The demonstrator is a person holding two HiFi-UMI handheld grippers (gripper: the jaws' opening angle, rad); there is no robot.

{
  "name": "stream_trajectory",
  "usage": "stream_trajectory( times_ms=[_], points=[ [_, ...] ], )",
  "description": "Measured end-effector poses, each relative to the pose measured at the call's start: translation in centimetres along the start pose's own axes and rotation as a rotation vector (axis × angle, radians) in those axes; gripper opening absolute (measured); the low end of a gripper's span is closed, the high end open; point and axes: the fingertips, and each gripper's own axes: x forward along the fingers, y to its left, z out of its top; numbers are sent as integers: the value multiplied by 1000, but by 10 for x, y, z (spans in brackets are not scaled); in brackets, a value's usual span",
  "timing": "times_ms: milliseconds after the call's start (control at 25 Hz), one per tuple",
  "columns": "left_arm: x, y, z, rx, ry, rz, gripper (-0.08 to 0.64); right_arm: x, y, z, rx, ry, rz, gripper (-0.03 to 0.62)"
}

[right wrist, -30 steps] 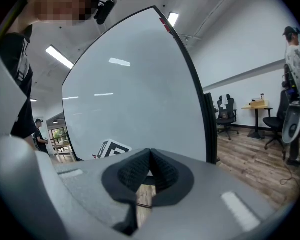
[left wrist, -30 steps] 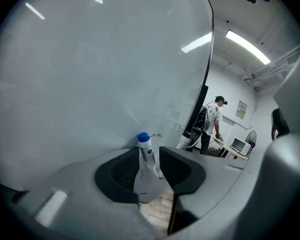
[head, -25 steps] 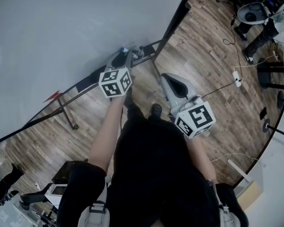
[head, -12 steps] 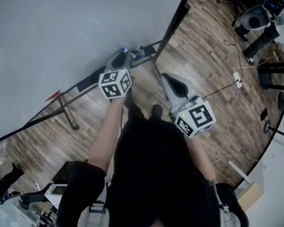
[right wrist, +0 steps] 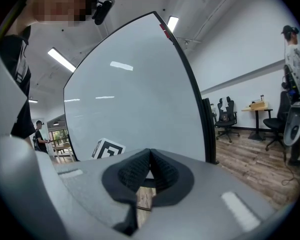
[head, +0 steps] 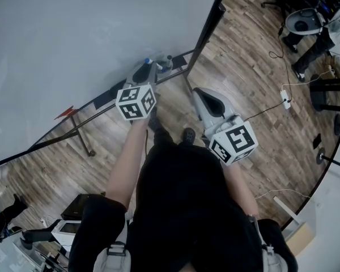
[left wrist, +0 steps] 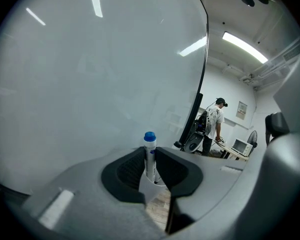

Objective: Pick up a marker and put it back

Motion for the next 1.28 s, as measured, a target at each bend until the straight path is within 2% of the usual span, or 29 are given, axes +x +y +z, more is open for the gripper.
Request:
stream_trajectory(
  times_ms=[240,640,840,1080,1280],
  points=[
    [-26,-14,22,11,-77,-3,77,-14,9,2,-5,-30,16,0],
    [-69,-60,70,59,-228,-9,77,-44,13,6,3,-68,67,0],
    [-88,-88,66,47,-258,-3,77,-63,8,-1,7,-59,99,0],
    [-113,-117,45,-15,-260,3,77,-83,-1,-22,30,-25,144,0],
    [-133,-129,28,-19,-248,25,77,-88,-6,-27,39,-18,161,0]
  ],
)
